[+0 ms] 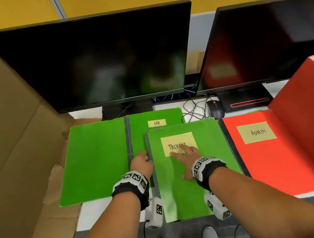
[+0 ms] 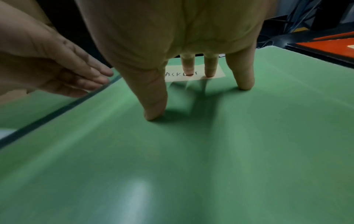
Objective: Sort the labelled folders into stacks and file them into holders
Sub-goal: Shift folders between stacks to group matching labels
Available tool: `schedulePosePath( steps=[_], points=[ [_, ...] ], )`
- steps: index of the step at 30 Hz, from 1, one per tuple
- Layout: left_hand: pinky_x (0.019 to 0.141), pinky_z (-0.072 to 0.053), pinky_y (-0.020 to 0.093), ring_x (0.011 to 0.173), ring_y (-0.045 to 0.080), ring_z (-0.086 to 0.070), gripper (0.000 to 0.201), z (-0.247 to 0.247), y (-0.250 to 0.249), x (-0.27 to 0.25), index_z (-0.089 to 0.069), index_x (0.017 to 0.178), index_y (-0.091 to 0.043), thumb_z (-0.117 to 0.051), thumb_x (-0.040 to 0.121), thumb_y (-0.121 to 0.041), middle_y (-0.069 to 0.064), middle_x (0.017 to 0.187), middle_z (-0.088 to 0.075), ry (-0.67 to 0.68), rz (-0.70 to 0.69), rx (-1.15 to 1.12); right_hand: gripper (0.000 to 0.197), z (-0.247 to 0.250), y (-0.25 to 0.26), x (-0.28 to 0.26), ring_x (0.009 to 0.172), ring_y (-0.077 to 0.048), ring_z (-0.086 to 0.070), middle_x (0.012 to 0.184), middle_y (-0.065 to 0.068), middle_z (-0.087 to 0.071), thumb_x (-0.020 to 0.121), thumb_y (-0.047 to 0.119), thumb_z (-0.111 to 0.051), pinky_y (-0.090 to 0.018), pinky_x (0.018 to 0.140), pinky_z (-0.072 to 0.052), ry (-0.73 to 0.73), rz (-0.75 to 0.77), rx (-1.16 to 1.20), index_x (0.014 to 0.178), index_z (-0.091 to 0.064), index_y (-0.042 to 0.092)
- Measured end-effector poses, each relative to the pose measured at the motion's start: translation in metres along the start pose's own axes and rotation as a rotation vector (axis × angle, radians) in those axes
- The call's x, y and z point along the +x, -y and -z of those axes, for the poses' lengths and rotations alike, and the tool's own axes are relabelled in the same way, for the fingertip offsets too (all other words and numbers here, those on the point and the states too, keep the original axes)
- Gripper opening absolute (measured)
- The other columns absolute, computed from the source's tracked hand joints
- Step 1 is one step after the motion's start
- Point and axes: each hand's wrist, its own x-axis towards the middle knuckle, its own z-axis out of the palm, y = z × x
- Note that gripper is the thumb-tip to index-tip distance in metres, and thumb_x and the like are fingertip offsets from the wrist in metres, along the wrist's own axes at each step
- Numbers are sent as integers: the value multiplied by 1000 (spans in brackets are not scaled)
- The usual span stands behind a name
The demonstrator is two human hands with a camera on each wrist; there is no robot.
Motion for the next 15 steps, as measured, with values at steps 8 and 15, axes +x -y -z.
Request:
schedulePosePath(
  steps=[8,15],
  points=[
    [88,-53,31,108,29,-59,53,35,31,24,-51,131,-13,-69,83,-27,13,127,-51,-34,169,362,99,-2,-15,10,144,-34,7,157,5,14,76,24,-75,-61,110,-24,46,-37,-40,145,-7,49],
    [67,-47,25,100,22,-65,31,30,27,24,-60,110,-7,-65,87,-27,7,112,-66,45,220,549,104,-6,-12,17,144,-35,7,156,5,15,73,18,-76,-66,107,-25,66,-65,-53,143,-6,50]
  ],
)
